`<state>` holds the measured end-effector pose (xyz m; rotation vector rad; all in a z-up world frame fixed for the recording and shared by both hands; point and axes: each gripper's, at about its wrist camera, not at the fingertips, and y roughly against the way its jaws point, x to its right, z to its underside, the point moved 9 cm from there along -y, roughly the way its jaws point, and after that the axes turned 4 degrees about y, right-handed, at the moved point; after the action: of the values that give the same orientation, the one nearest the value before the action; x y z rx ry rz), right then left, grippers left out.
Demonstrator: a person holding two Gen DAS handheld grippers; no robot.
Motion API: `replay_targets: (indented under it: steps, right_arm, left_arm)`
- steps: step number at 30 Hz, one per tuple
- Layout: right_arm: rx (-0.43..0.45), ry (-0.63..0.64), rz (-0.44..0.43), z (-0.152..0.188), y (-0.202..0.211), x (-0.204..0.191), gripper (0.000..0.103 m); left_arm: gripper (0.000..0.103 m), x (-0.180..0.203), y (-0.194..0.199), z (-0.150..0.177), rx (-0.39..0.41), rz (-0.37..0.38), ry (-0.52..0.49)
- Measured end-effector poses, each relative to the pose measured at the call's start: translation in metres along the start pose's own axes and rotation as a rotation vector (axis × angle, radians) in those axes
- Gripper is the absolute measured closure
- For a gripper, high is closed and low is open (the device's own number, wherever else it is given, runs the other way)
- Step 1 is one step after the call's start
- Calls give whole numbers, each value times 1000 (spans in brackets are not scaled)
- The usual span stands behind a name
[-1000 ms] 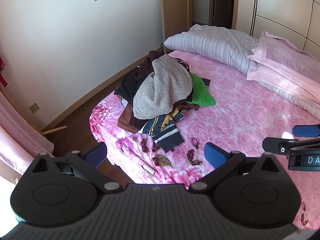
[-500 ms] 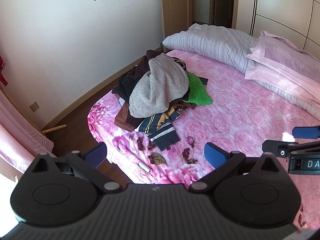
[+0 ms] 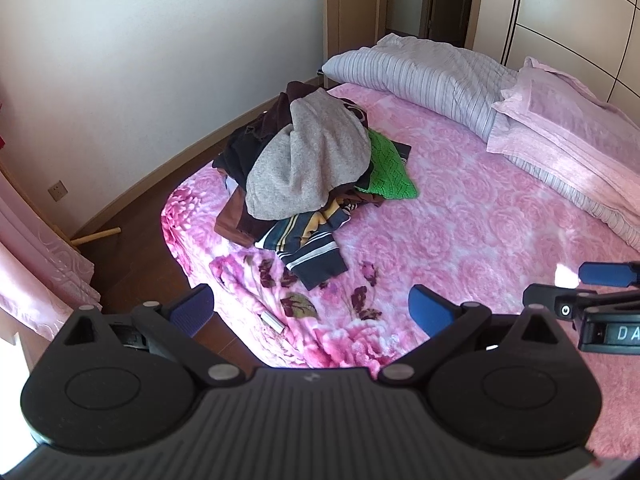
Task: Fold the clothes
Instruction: 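Grasp the grey-and-brown sweater in the heap with the right gripper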
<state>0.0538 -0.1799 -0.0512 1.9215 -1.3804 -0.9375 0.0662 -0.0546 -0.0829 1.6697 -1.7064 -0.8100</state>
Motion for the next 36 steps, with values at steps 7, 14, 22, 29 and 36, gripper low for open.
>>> replay_targets:
  steps: [7, 14, 22, 29, 36]
  right_arm:
    - [-25, -70, 23, -23, -41, 16, 27]
    - [0, -137, 26, -78, -95, 16, 28]
    - [51, -178, 52, -150, -171, -5, 28]
    - [42, -100, 87, -201, -254, -30, 31]
    - [-2, -63, 59, -227, -323, -43, 38]
  left_arm:
    - [1, -7, -42, -25, -37, 44, -9]
    - [1, -29, -109, -74, -66, 86, -50]
    - [1, -69, -182, -144, -88, 82, -112]
    - [1, -94, -256, -194, -118, 69, -128]
    - [1, -107, -322, -220, -184, 73, -147]
